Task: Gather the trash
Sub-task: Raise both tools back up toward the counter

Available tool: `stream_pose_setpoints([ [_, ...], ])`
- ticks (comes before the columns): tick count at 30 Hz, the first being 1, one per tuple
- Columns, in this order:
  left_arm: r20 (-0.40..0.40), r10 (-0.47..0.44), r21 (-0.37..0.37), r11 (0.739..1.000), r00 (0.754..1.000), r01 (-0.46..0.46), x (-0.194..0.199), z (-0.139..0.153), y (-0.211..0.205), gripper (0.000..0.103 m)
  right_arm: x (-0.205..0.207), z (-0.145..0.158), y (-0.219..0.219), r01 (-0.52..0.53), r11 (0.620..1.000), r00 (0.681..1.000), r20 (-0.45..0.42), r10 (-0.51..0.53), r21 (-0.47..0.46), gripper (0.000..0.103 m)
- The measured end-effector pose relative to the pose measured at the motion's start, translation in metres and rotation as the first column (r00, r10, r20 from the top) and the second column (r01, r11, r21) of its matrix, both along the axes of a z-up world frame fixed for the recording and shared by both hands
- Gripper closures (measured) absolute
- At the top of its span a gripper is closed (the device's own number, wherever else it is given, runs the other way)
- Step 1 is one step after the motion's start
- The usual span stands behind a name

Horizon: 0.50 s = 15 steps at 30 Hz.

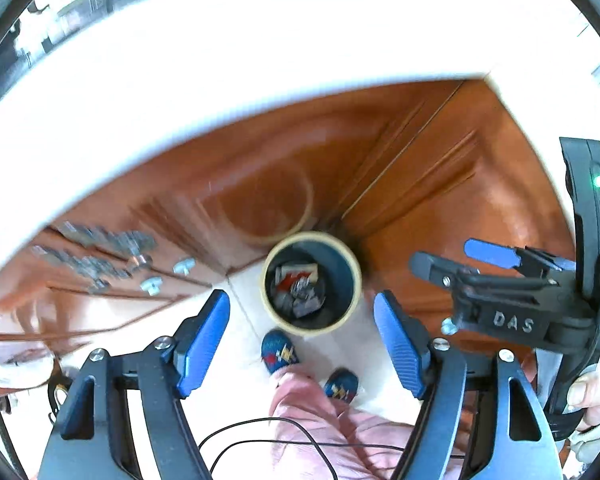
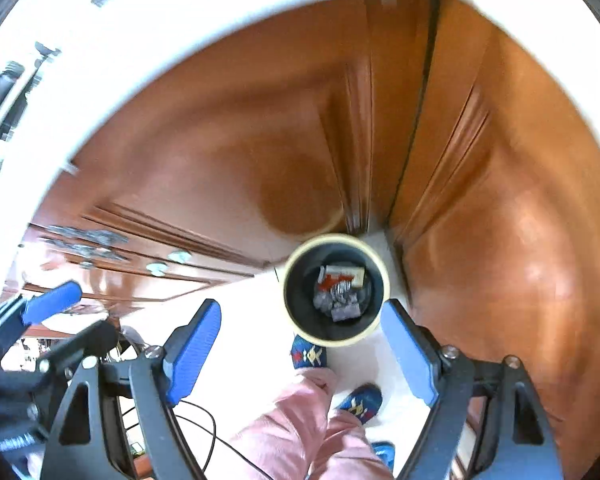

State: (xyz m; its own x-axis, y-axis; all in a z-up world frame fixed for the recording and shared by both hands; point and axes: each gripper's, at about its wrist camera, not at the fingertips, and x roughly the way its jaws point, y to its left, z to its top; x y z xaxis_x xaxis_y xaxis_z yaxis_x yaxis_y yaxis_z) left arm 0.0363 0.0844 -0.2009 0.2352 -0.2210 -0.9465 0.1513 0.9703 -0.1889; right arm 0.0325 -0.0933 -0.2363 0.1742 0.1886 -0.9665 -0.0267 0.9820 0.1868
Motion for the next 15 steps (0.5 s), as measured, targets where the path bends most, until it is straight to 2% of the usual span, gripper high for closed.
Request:
stream_pose_setpoints([
  [8, 0.144, -0.007, -0.040, 0.999, 0.990, 0.013, 0.021, 0.101, -0.001, 0.027, 0.007, 0.106, -0.007, -0.026, 1.000, 0.985, 0.169, 0.027, -0.012, 0.021],
  [15, 0.264, -0.049, -0.055, 0.996, 0.963, 0.065, 0.064, 0.165, -0.012, 0.027, 0.031, 0.181, -0.008, -0.017, 0.998, 0.949, 0.313, 0.036, -0.063, 0.021],
])
